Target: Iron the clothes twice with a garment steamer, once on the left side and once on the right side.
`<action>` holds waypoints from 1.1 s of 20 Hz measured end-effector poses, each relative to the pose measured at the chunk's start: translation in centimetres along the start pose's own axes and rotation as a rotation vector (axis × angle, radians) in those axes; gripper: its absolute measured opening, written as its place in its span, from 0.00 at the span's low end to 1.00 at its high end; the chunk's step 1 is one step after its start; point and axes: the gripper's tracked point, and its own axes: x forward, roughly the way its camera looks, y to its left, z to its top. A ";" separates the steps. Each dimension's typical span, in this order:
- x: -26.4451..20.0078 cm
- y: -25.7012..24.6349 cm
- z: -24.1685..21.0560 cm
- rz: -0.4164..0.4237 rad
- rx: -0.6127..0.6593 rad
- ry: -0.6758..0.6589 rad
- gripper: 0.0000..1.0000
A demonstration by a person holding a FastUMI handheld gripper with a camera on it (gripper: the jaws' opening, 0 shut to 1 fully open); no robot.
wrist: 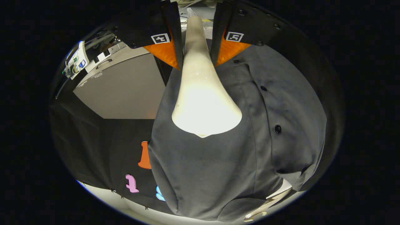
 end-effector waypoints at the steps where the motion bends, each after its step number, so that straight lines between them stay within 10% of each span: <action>1: 0.3 0.1 -0.5 -0.001 -0.003 0.015 0.51; 22: 5.3 0.3 -15.5 0.001 -0.012 0.263 0.51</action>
